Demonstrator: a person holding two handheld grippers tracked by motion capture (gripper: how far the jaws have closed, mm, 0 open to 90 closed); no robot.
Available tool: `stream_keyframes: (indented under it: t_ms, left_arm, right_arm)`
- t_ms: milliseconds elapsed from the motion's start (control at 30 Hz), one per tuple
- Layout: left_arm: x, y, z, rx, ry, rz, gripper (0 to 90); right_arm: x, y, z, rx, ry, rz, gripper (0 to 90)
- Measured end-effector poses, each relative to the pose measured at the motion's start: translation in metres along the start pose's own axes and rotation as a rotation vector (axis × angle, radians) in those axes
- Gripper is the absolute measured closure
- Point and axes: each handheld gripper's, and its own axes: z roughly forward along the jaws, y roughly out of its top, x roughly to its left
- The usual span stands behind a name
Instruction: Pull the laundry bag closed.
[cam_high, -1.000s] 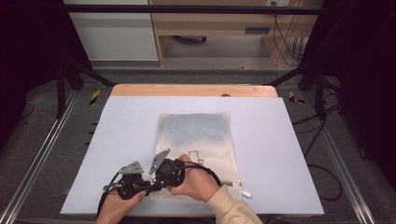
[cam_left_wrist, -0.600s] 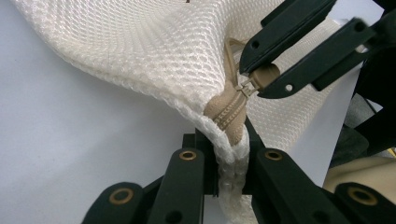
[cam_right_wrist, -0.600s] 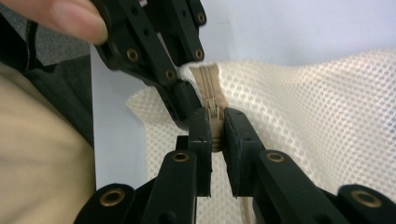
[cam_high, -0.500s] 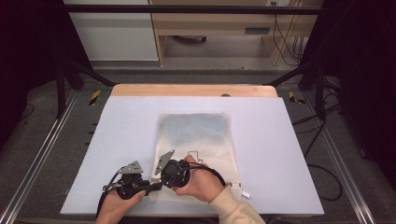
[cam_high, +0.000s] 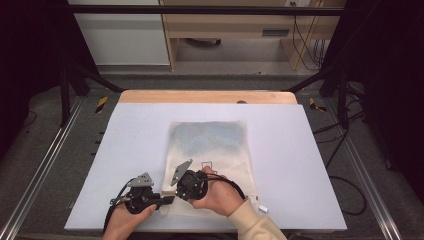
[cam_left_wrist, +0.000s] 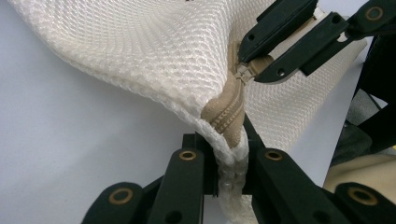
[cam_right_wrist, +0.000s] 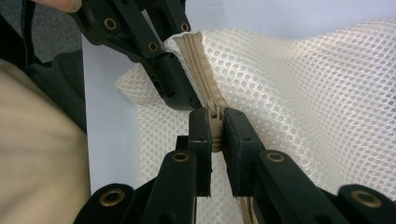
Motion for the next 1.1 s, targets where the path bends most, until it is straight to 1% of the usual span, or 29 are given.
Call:
stream_keyframes:
  t_ms: [67, 167, 200, 233, 333, 500, 700, 733, 1067, 1100]
  left_arm:
    - [0.000, 0.000, 0.000, 0.001, -0.002, 0.001, 83.9]
    - [-0.001, 0.000, 0.000, 0.002, -0.001, 0.000, 83.9]
    - [-0.002, 0.000, 0.000, 0.009, 0.006, 0.009, 83.8]
    - [-0.002, 0.000, 0.000, 0.009, 0.005, 0.011, 83.9]
    - [-0.002, 0.001, -0.001, 0.001, 0.004, 0.011, 83.9]
    - [-0.002, 0.000, 0.000, 0.001, 0.000, 0.012, 83.8]
    - [-0.003, 0.000, 0.001, 0.003, -0.003, 0.010, 83.8]
    - [-0.002, 0.000, 0.000, 0.002, -0.005, 0.008, 83.7]
    - [-0.003, 0.000, 0.000, 0.001, -0.010, 0.009, 83.7]
    - [-0.003, 0.000, 0.001, 0.001, -0.010, 0.011, 83.7]
  right_arm:
    - [0.000, -0.001, -0.001, 0.006, -0.001, -0.010, 82.0]
    - [0.000, -0.002, 0.000, 0.001, 0.000, 0.001, 82.0]
    - [0.001, -0.002, 0.000, 0.003, 0.003, 0.004, 82.1]
    - [0.000, -0.003, 0.000, 0.004, 0.005, -0.014, 82.0]
    - [0.001, -0.003, -0.002, -0.005, 0.007, 0.004, 82.1]
    - [0.001, -0.006, -0.004, 0.002, -0.004, 0.011, 82.0]
    - [0.000, -0.010, -0.004, -0.011, 0.003, 0.016, 82.0]
    - [0.000, -0.011, -0.005, -0.008, -0.004, 0.018, 82.0]
    - [0.000, -0.016, -0.009, -0.005, -0.008, 0.031, 82.0]
    - [-0.001, -0.017, -0.008, -0.015, -0.007, 0.032, 82.0]
